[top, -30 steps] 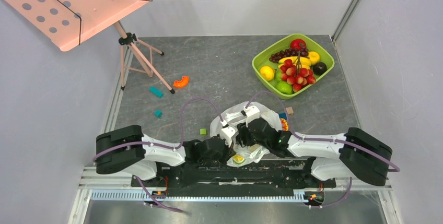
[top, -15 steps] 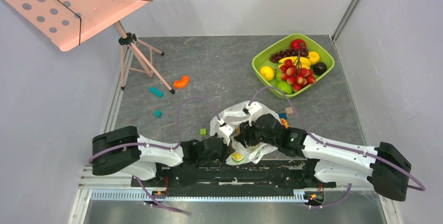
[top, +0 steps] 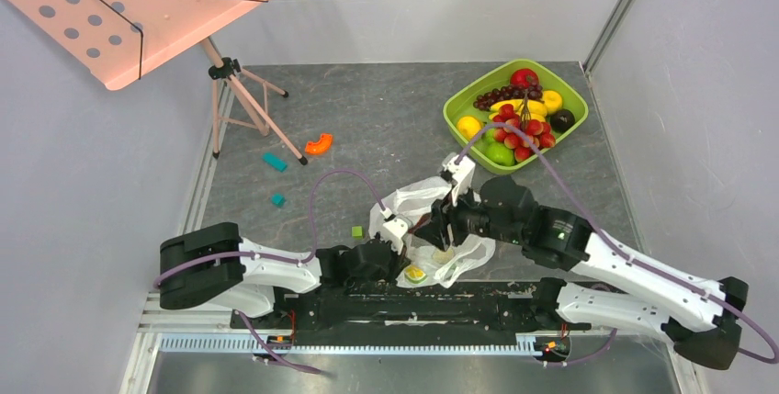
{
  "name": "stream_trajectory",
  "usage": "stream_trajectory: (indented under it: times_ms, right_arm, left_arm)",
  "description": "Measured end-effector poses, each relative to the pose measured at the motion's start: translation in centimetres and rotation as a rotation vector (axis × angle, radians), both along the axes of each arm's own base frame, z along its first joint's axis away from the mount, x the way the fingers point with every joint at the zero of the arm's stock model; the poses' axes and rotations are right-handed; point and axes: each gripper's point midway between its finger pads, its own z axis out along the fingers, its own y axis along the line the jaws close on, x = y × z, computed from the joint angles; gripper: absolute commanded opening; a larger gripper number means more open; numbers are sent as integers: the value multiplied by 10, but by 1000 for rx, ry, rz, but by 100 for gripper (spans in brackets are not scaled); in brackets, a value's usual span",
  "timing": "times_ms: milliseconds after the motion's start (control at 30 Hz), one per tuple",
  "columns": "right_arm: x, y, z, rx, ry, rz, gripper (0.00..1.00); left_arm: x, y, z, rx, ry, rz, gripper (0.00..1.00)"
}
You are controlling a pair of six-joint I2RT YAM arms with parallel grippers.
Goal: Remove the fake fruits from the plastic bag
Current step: Take out the fake fruit from the plastic bag, then place the fake fruit in the bin.
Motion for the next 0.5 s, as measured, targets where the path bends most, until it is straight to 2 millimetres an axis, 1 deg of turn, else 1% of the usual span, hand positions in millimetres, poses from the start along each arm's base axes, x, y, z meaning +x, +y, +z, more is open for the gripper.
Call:
stream_trajectory:
  times_ms: [67, 133, 200, 267, 367, 400, 433, 467, 500]
  right_arm:
    - [8, -1, 31, 27, -48, -28, 35]
    - [16, -3, 55, 43, -89, -67, 33]
    - [28, -7, 74, 46, -122, -116, 32]
    - [43, -10, 88, 42, -145, -170, 31]
    - [78, -18, 104, 20, -170, -271, 32]
    - [92, -22, 107, 7, -173, -308, 32]
    - [112, -30, 108, -11, -176, -360, 31]
    - [126, -35, 108, -27, -179, -395, 31]
    - [144, -43, 106, -53, -179, -440, 32]
  left_arm:
    - [0, 0, 0, 0, 0, 1, 2]
    - [1, 1, 0, 2, -2, 4, 2]
    - [1, 1, 1, 1, -4, 8, 2]
    - [2, 2, 2, 2, -7, 13, 2]
    - [2, 3, 3, 2, -10, 16, 2]
    - [3, 4, 4, 1, -11, 18, 2]
    - [3, 4, 5, 0, -12, 19, 2]
    - [3, 4, 5, -1, -12, 19, 2]
    - [3, 3, 6, -3, -13, 19, 2]
